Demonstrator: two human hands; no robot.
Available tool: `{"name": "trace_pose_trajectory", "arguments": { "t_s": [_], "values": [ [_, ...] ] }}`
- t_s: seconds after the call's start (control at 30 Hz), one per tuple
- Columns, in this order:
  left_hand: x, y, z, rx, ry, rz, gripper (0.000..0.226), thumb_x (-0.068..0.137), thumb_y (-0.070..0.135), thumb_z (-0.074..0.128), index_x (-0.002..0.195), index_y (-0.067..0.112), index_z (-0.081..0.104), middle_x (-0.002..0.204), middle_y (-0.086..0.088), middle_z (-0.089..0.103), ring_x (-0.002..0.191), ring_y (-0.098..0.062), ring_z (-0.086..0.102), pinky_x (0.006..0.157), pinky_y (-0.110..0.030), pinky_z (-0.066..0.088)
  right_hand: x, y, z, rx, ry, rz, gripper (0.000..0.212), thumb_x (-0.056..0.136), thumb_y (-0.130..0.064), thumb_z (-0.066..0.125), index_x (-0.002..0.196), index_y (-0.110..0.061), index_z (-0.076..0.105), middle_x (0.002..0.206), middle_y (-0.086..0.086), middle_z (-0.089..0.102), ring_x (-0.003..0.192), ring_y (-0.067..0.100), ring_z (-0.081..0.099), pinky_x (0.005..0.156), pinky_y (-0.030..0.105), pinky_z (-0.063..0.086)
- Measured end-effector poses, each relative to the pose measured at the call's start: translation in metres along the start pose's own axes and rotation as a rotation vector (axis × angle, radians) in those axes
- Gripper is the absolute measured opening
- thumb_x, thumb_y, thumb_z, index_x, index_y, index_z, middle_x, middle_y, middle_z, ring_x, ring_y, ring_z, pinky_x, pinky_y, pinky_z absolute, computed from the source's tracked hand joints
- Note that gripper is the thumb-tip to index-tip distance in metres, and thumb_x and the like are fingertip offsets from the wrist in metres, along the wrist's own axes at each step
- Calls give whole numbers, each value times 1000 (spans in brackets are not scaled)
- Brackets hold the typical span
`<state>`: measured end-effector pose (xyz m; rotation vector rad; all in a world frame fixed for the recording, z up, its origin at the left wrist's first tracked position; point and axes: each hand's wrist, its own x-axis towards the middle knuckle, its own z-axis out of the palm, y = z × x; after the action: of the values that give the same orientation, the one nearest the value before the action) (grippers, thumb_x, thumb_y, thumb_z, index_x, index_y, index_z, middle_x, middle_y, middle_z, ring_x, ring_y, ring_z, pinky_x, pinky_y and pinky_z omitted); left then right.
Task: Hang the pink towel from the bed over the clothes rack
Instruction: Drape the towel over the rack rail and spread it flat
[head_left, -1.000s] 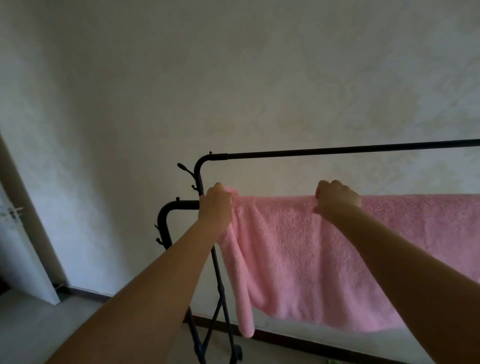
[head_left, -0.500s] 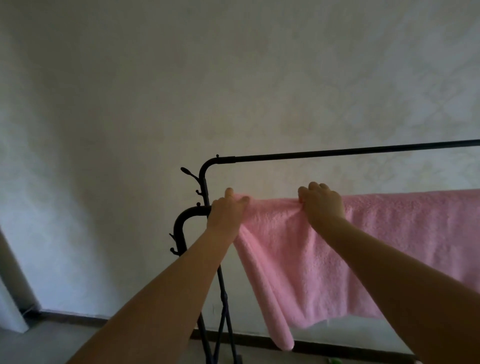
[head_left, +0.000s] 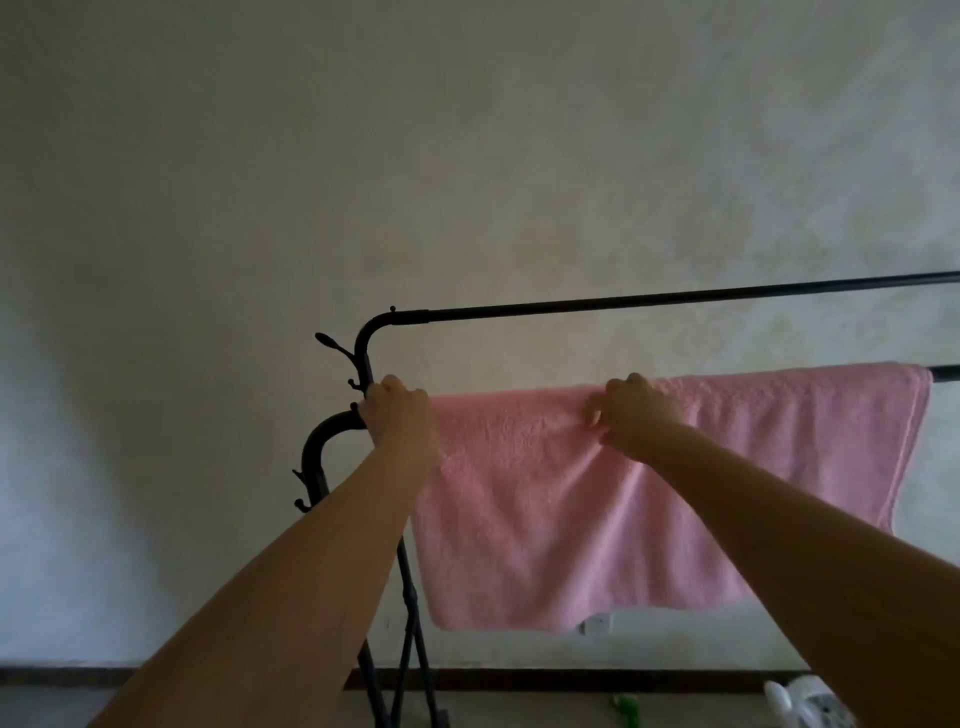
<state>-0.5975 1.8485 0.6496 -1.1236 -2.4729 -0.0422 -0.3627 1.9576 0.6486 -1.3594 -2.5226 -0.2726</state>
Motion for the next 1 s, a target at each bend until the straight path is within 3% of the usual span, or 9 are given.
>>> {"name": "trace_pose_trajectory", "arguments": {
  "t_s": [0.17, 0.3, 0.53, 0.87, 1.0],
  "values": [
    [5, 10, -2, 143, -1, 14, 42, 82, 24, 61, 123, 17, 57, 129, -11, 43, 115, -28, 40, 95, -37, 36, -11, 21, 1, 123, -50, -62, 22, 88, -17, 67, 106, -30, 70, 120, 0, 62, 114, 18, 56, 101, 41, 48],
    [-4, 46, -9, 63, 139, 149, 35, 81, 23, 56, 116, 18, 58, 118, -9, 49, 107, -27, 43, 89, -37, 37, -20, 37, -3, 148, -16, -87, 20, 88, -23, 68, 106, -30, 70, 119, -2, 62, 114, 18, 53, 102, 41, 45],
    [-24, 137, -33, -92, 200, 351, 35, 81, 16, 51, 116, 17, 57, 116, -10, 50, 106, -27, 43, 89, -39, 37, -30, 91, -14, 136, 32, -23, 19, 89, -24, 67, 107, -31, 69, 118, -1, 63, 112, 19, 55, 101, 43, 47],
    [-56, 314, -67, -252, 279, 523, 39, 82, 8, 45, 118, 18, 55, 113, -9, 51, 103, -26, 44, 88, -38, 38, -61, 260, -5, 152, 97, 180, 25, 90, -24, 65, 114, -31, 64, 127, -1, 58, 118, 21, 53, 104, 41, 45],
    [-77, 409, -82, -344, 359, 597, 38, 87, 7, 46, 123, 17, 52, 111, -8, 55, 102, -26, 46, 86, -38, 38, -68, 343, -5, 170, 142, 198, 30, 90, -20, 65, 118, -28, 60, 121, 0, 58, 111, 18, 57, 94, 35, 52]
  ]
}}
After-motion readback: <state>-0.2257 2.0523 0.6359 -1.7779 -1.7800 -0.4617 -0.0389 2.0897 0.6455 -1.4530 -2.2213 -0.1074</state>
